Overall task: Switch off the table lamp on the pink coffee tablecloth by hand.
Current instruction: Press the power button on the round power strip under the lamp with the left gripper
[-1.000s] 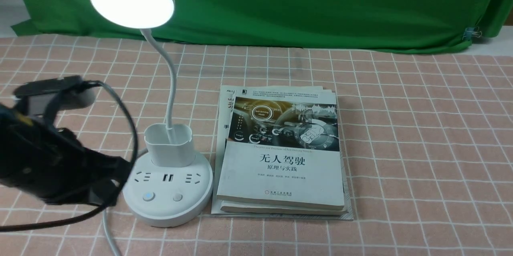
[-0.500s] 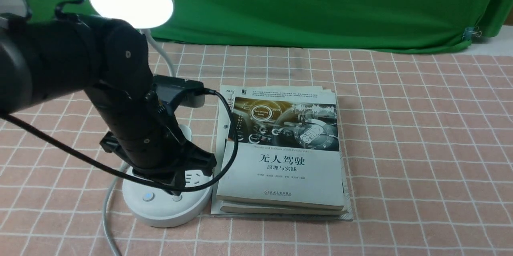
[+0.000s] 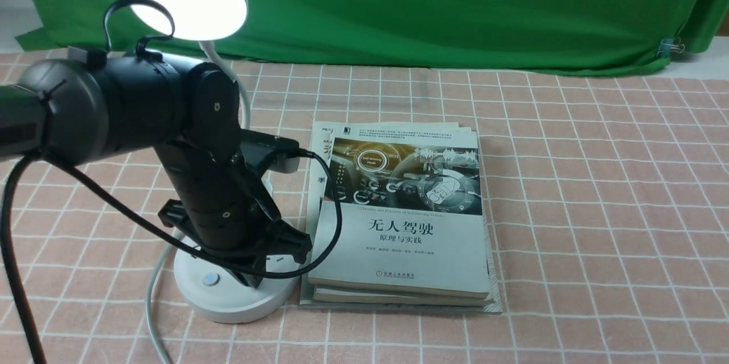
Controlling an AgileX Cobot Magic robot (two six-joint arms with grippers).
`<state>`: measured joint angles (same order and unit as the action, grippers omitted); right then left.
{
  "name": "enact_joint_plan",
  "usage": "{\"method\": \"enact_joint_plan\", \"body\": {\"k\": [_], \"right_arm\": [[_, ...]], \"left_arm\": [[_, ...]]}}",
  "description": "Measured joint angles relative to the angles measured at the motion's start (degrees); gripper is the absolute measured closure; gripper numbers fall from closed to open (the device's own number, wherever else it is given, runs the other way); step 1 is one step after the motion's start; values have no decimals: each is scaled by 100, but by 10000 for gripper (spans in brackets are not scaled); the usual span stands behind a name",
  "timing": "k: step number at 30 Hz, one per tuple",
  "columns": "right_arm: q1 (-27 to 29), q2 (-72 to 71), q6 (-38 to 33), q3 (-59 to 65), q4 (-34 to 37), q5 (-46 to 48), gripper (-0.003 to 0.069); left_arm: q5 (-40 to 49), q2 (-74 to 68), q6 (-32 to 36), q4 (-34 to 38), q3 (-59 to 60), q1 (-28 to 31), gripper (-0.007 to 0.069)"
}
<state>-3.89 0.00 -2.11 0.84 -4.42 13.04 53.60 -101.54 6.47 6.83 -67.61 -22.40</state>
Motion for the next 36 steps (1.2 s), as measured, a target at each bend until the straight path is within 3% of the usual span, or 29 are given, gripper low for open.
{"method": "enact_joint_plan", "body": {"k": [13,23,36], "right_arm": [[0,0,0,0,0,0,417],[0,0,0,0,0,0,417],[0,0,0,0,0,0,417]], "left_arm": [[-116,-192,-112,-131,-79,0,631],[-197,657,-123,8,-33,-4,631],[-616,142,-131,11,285,-4,631]]}}
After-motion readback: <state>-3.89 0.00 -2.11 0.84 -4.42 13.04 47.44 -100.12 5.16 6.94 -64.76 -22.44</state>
